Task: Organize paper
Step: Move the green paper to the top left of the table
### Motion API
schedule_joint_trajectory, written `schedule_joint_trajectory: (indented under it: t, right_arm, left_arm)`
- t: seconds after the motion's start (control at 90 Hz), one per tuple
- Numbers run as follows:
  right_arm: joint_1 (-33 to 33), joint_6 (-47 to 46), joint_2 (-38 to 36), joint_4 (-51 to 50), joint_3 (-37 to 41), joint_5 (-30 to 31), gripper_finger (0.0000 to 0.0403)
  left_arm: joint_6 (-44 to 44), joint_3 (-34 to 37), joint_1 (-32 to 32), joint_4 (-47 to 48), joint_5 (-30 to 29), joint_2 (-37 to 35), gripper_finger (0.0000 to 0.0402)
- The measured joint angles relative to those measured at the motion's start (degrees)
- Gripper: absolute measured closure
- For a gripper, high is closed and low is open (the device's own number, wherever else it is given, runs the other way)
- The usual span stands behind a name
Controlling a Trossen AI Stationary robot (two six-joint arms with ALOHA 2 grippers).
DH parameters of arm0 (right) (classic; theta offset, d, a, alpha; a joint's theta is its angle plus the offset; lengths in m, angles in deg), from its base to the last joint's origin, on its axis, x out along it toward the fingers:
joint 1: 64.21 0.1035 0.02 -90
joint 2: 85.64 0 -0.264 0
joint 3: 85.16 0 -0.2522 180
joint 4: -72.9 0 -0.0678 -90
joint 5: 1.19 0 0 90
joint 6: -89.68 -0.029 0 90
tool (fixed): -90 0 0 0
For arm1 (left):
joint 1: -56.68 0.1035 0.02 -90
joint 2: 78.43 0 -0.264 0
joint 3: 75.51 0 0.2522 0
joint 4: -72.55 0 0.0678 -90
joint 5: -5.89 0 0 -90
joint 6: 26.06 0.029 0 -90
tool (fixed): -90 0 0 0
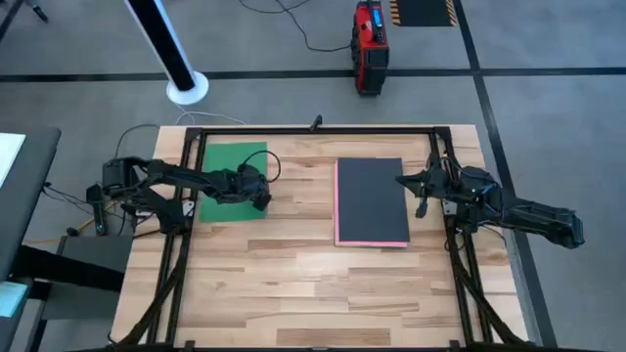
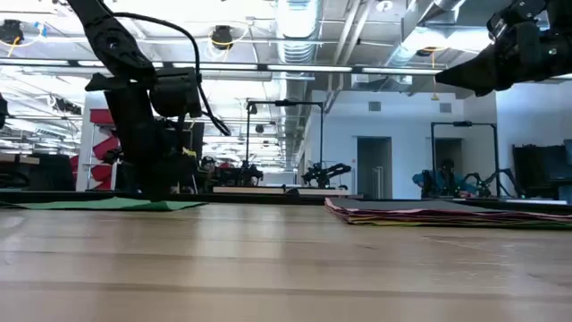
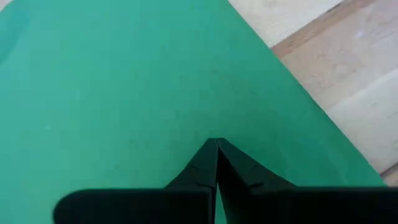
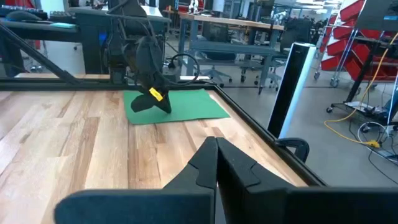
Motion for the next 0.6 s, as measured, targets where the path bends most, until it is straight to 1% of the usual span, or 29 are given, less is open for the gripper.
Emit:
schedule_joint_trajectory:
  t: [0.1, 0.189, 0.256, 0.356, 0.456, 0.6]
  right_arm:
    - [0.00, 0.01, 0.00, 0.02, 0.00, 0.00, 0.0403]
    - [0.00, -0.01, 0.00, 0.01, 0.00, 0.00, 0.0403]
    - [0.00, -0.01, 0.00, 0.02, 0.00, 0.00, 0.0403]
    - [0.00, -0.01, -0.02, 0.02, 0.00, 0.00, 0.0403]
    - [0.00, -0.04, 0.00, 0.02, 0.00, 0.00, 0.0403]
    - [0.00, -0.16, 0.00, 0.02, 0.00, 0.00, 0.0403]
  left_arm:
    - [1.50, -0.01, 0.04, -0.84, 0.26, 0.01, 0.0402]
    - [2.49, -1.40, -0.61, -0.66, 0.45, 0.06, 0.0401]
    - [3.89, -3.07, -1.63, 0.71, 0.74, 0.14, 0.0401]
    - [4.47, -5.96, -2.93, 3.91, 2.66, 0.33, 0.0401]
    - [4.42, -7.89, -3.28, 4.98, 1.28, 0.29, 0.0401]
    - [3.23, -7.93, -2.63, 6.22, -0.44, 0.31, 0.0401]
